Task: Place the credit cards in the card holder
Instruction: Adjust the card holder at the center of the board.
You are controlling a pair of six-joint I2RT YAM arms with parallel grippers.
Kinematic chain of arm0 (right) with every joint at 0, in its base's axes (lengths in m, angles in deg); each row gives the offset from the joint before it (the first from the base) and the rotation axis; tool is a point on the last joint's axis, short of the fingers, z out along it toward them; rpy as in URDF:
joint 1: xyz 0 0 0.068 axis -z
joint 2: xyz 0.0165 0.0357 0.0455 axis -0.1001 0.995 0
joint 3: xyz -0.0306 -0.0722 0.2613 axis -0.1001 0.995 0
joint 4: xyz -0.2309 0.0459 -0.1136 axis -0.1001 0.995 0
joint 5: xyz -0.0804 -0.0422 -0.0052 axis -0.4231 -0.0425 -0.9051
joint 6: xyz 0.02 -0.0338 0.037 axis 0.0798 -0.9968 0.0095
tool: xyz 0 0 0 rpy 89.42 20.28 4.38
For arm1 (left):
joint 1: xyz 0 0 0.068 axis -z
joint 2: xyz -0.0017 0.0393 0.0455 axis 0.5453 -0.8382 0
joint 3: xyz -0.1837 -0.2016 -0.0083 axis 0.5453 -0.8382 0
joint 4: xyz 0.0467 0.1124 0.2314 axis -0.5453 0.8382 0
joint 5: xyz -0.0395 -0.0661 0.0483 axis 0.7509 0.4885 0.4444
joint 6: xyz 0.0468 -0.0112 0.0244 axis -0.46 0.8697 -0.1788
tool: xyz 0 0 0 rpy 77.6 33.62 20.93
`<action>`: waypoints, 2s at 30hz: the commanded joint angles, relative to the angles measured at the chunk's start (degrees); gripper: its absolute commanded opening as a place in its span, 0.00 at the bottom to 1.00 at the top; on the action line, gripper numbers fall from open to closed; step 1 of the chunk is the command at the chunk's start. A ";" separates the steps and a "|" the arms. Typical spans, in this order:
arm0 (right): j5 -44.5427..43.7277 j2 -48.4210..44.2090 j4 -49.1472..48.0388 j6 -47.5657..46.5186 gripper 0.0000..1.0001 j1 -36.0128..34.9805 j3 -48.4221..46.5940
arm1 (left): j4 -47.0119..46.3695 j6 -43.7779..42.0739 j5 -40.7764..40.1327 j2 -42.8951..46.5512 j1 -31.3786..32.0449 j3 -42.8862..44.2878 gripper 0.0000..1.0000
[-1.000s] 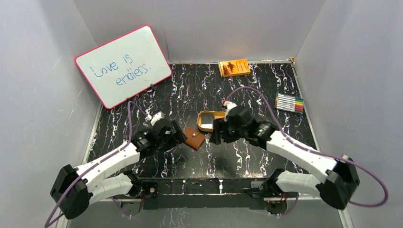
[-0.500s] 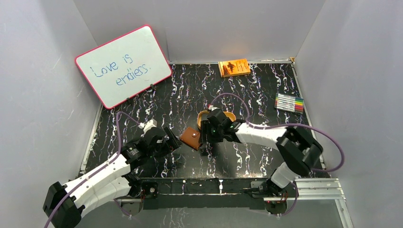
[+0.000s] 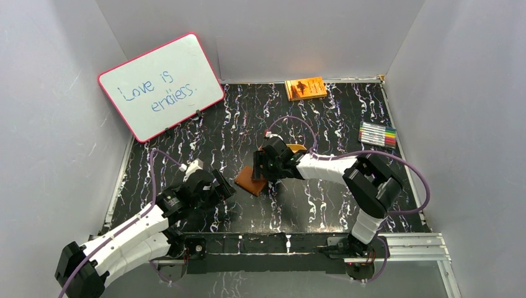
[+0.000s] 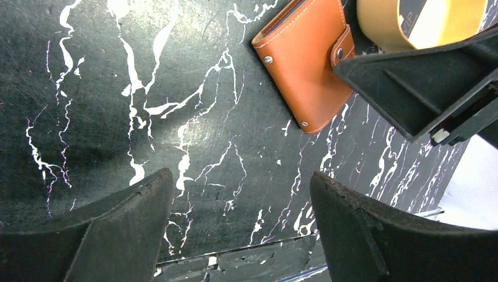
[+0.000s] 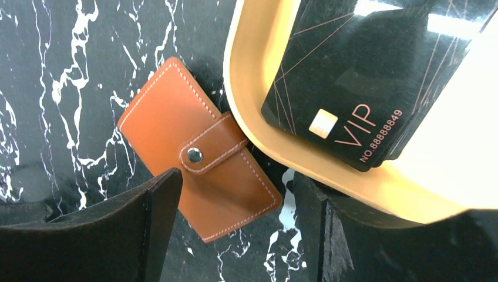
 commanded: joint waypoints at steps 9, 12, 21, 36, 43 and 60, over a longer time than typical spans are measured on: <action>2.60 3.09 -3.74 -4.61 0.69 1.16 -2.45 | -0.70 -0.47 1.02 -0.77 -0.31 -0.66 0.83; 4.87 1.93 -3.94 -4.58 0.63 0.39 -0.37 | -2.21 -1.01 2.21 -1.77 -0.30 -0.80 0.83; 0.97 -4.90 -2.76 0.69 0.54 -4.50 8.39 | -9.12 -2.99 7.25 -7.63 -0.30 -1.73 0.76; -4.53 -15.98 4.22 2.55 0.62 -7.18 14.57 | -16.82 -8.18 12.33 -19.72 -0.26 2.18 0.66; -11.33 -21.82 14.06 -1.39 0.68 -9.93 8.71 | -17.08 -9.74 11.62 -20.59 -0.38 4.45 0.67; -22.09 -7.48 18.21 0.21 0.57 -17.69 -4.02 | -32.27 -1.86 22.57 -31.96 -5.51 6.51 0.53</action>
